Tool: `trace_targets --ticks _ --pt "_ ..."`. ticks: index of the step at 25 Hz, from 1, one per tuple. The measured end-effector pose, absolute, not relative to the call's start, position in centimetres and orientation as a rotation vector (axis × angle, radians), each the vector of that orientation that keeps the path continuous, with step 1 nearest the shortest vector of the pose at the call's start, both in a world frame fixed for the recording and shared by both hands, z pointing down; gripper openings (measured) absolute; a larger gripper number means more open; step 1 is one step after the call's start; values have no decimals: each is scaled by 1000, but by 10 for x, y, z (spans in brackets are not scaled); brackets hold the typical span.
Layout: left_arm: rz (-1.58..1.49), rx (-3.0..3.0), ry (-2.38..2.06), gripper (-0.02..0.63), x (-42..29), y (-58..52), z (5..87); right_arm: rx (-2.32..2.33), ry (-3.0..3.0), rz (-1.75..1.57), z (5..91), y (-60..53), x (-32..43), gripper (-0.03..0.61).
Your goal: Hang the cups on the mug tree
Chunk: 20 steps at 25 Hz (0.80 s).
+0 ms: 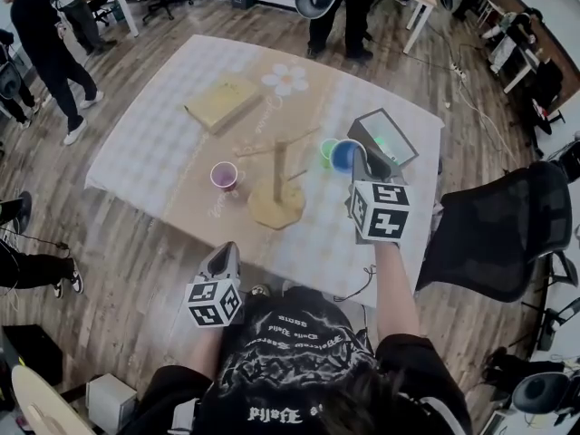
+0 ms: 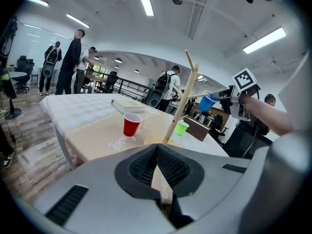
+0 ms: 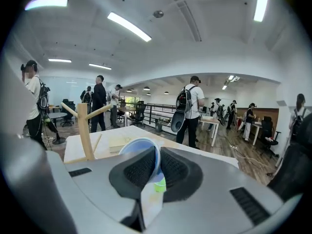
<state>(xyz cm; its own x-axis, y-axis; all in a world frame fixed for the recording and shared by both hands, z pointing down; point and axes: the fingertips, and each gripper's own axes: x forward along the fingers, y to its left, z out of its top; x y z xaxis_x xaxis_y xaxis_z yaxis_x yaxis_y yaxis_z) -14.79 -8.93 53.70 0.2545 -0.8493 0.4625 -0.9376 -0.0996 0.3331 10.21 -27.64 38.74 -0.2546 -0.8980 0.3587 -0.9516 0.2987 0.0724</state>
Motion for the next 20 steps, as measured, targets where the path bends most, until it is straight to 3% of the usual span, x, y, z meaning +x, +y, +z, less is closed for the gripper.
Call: trace_targets --ticks 20 --pt "191 1909 -1678 20 -174 -79 542 1653 -2306 -62 326 -275 47 40"
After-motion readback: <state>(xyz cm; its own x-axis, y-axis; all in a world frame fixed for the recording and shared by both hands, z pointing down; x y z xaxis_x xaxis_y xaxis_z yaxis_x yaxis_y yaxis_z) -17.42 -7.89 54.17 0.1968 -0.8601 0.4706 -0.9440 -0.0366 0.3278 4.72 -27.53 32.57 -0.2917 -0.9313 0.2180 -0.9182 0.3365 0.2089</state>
